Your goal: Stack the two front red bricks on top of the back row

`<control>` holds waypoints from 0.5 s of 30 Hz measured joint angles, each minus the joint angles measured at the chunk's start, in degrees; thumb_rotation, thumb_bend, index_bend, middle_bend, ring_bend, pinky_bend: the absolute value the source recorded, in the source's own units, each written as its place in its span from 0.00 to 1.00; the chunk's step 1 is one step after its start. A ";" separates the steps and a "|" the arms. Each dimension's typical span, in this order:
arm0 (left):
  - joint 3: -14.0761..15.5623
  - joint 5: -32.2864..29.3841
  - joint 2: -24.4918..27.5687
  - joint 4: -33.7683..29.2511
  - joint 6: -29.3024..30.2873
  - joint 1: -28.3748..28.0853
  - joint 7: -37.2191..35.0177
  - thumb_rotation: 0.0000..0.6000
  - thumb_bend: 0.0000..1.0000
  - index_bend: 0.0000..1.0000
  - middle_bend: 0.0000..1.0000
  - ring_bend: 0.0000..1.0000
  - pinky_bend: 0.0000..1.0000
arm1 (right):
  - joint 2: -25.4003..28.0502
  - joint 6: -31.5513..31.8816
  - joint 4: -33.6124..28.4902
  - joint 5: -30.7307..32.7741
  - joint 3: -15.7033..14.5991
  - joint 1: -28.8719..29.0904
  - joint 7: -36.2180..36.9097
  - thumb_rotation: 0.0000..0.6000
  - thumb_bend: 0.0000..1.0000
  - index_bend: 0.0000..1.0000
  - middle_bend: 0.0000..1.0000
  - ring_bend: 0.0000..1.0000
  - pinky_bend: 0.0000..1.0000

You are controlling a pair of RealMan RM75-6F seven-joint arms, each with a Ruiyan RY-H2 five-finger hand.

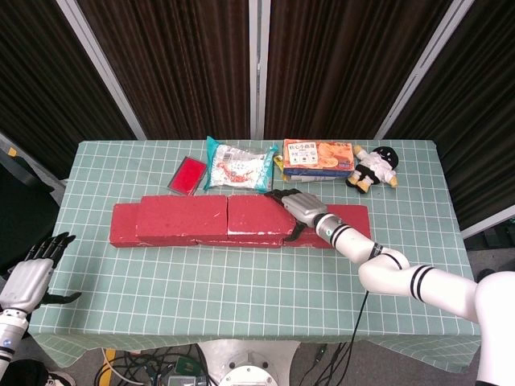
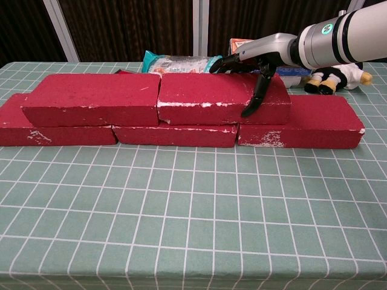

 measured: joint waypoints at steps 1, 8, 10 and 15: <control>0.01 0.03 0.01 0.01 0.01 0.01 -0.01 1.00 0.01 0.00 0.00 0.00 0.00 | 0.01 0.00 -0.03 0.01 -0.01 -0.01 0.01 1.00 0.05 0.00 0.00 0.00 0.00; 0.05 0.10 -0.03 0.12 0.06 0.08 -0.11 1.00 0.01 0.00 0.00 0.00 0.00 | -0.13 0.54 -0.12 -0.29 0.06 -0.19 -0.11 1.00 0.05 0.00 0.00 0.00 0.00; 0.04 0.10 -0.06 0.15 0.05 0.07 -0.14 1.00 0.01 0.00 0.00 0.00 0.00 | -0.24 0.68 -0.08 -0.31 0.04 -0.20 -0.20 1.00 0.07 0.00 0.00 0.00 0.00; 0.07 0.10 -0.05 0.23 -0.02 0.08 -0.21 1.00 0.01 0.00 0.00 0.00 0.00 | -0.53 0.82 0.05 -0.21 -0.24 -0.07 -0.76 1.00 0.10 0.00 0.04 0.00 0.06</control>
